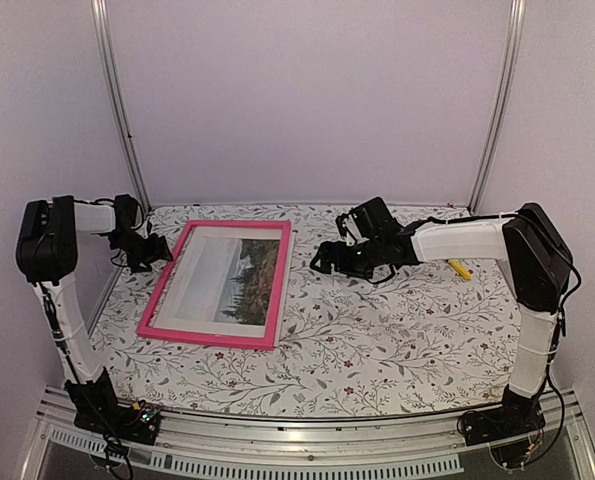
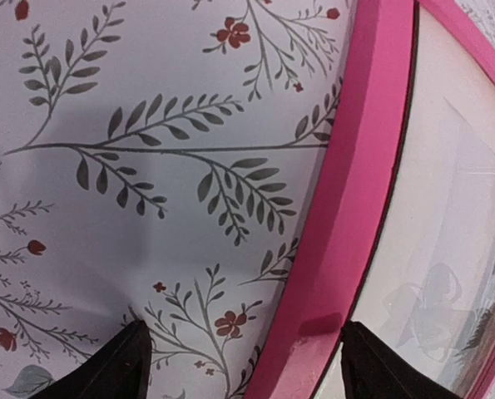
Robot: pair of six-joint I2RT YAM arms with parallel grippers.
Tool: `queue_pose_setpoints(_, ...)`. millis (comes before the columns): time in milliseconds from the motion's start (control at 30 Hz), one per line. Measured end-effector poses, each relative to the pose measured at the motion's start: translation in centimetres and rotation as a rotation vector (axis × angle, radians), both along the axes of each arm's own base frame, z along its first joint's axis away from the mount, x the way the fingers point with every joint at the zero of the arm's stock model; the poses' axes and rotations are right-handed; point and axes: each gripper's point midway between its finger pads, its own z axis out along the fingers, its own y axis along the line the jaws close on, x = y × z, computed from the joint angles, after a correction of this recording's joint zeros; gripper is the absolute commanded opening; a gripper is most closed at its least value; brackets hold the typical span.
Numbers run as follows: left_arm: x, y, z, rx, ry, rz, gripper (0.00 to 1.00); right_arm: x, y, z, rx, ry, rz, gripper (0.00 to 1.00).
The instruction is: Take the photo out of the frame
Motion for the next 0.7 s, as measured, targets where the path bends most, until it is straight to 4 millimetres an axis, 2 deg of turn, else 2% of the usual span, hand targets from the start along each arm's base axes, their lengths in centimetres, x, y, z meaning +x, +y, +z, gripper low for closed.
queue_pose_setpoints(300, 0.0, -3.4, -0.5, 0.098, 0.035, -0.096, 0.52, -0.2, -0.3, -0.5, -0.045, 0.001, -0.015, 0.93)
queue_pose_setpoints(567, 0.2, -3.7, -1.0, 0.194, 0.045, -0.136, 0.15, 0.2, -0.6, -0.6, -0.064, -0.015, -0.034, 0.93)
queue_pose_setpoints(700, 0.3, -4.1, -0.9, 0.233, 0.043, -0.170, 0.02, 0.4, -0.9, -0.6, -0.078, -0.027, -0.043, 0.94)
